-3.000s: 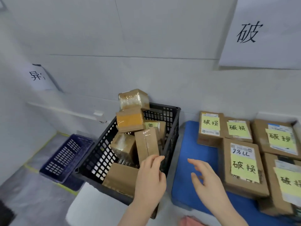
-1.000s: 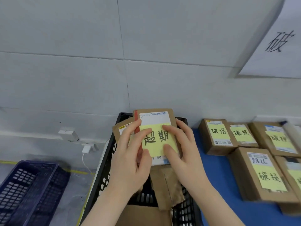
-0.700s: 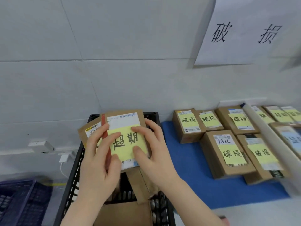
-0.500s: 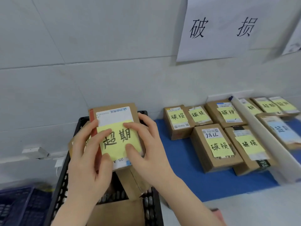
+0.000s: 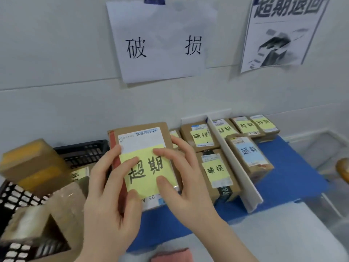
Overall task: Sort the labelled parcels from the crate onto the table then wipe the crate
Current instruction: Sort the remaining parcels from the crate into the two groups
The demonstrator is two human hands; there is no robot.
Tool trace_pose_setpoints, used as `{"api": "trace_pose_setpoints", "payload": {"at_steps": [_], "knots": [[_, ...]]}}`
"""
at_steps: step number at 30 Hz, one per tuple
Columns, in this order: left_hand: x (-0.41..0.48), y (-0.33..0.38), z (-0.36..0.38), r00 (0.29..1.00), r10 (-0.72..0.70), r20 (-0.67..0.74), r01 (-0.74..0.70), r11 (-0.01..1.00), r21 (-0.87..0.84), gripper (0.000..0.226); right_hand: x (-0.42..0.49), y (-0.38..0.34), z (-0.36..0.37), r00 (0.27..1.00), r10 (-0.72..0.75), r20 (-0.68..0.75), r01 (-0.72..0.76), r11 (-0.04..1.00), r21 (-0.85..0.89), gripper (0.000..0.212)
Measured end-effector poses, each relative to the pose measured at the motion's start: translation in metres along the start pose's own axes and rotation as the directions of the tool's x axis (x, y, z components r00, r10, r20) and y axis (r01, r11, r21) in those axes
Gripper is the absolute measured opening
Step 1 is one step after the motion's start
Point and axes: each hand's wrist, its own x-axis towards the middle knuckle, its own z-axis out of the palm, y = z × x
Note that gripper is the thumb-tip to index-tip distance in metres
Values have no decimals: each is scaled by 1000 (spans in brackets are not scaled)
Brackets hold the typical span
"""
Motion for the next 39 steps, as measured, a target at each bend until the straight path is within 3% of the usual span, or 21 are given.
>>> {"api": "trace_pose_setpoints", "payload": {"at_steps": [13, 21, 25, 29, 34, 39], "knots": [[-1, 95, 120, 987, 61, 147, -36, 985, -167, 46, -46, 21, -147, 968, 120, -222, -147, 983, -108, 41], [5, 152, 197, 971, 72, 230, -1, 956, -293, 46, -60, 36, -244, 953, 96, -289, -143, 979, -143, 40], [15, 188, 254, 975, 83, 208, -21, 958, -285, 47, -55, 61, -311, 958, 85, -275, -124, 984, -129, 39], [14, 225, 324, 973, 15, 229, 46, 964, -261, 46, -49, 92, -385, 968, 117, -221, -149, 980, -134, 40], [-5, 240, 407, 936, -48, 350, 116, 978, -174, 50, -59, 150, -447, 961, 233, -146, -253, 958, -137, 41], [-28, 221, 467, 855, -181, 487, 230, 972, -41, 57, -67, 212, -467, 932, 350, -95, -361, 920, -153, 38]]}}
